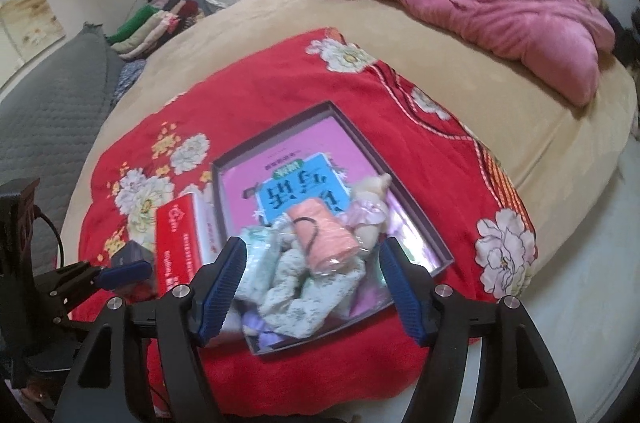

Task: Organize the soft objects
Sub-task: 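Move both tools back toward the leopard scrunchie and clear plastic bag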

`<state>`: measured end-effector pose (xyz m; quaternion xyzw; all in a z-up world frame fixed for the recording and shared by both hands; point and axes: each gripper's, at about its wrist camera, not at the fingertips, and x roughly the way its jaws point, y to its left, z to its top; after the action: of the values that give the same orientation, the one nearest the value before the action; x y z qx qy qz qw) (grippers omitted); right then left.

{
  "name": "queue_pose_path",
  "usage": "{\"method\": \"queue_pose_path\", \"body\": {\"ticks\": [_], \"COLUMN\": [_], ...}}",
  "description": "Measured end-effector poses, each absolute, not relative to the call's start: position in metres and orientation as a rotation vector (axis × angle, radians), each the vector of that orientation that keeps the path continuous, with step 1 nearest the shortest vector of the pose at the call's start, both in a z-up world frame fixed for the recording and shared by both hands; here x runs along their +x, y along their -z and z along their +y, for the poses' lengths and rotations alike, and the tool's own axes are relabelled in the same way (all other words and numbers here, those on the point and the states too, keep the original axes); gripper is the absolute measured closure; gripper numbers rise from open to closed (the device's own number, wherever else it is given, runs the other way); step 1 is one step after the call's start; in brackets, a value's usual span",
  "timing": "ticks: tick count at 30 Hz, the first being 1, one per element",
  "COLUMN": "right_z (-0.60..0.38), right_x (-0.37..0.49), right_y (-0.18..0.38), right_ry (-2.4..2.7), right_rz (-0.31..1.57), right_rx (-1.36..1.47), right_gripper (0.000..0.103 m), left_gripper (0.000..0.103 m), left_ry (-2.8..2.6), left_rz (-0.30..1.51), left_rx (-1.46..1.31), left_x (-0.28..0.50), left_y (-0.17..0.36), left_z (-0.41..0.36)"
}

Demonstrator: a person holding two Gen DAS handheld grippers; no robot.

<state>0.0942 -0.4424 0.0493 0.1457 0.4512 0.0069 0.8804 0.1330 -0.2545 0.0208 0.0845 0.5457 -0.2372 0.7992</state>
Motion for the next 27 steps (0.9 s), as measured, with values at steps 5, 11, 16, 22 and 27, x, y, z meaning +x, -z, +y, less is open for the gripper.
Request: {"method": "queue_pose_path", "body": {"ticks": [5,11,16,22,27], "right_z": [-0.412,-0.359,-0.307,-0.250,-0.212], "right_x": [0.089,0.086,0.086,0.088,0.094], "right_y": [-0.066,-0.082,-0.088,-0.083,-0.070], "right_ry": [-0.067,-0.153,-0.240,-0.329,-0.367], "right_rz": [0.913,0.876,0.865,0.879,0.905], "right_rx": [0.248,0.125,0.002,-0.131,-0.262], "right_gripper": [0.029,0.029,0.028,0.028,0.028], "left_gripper": [0.035,0.034,0.034,0.034,0.034], "left_ry": [0.463,0.368,0.276,0.182,0.155], "left_rz": [1.152,1.134,1.132,1.155,1.205], "left_rx": [0.165,0.106,0.044,-0.040,-0.102], "left_x": [0.118,0.102,0.093,0.081,0.074], "left_y": [-0.031,-0.040,-0.041,-0.025,0.000], "left_z": [-0.223,-0.160,-0.101,-0.031,0.010]}}
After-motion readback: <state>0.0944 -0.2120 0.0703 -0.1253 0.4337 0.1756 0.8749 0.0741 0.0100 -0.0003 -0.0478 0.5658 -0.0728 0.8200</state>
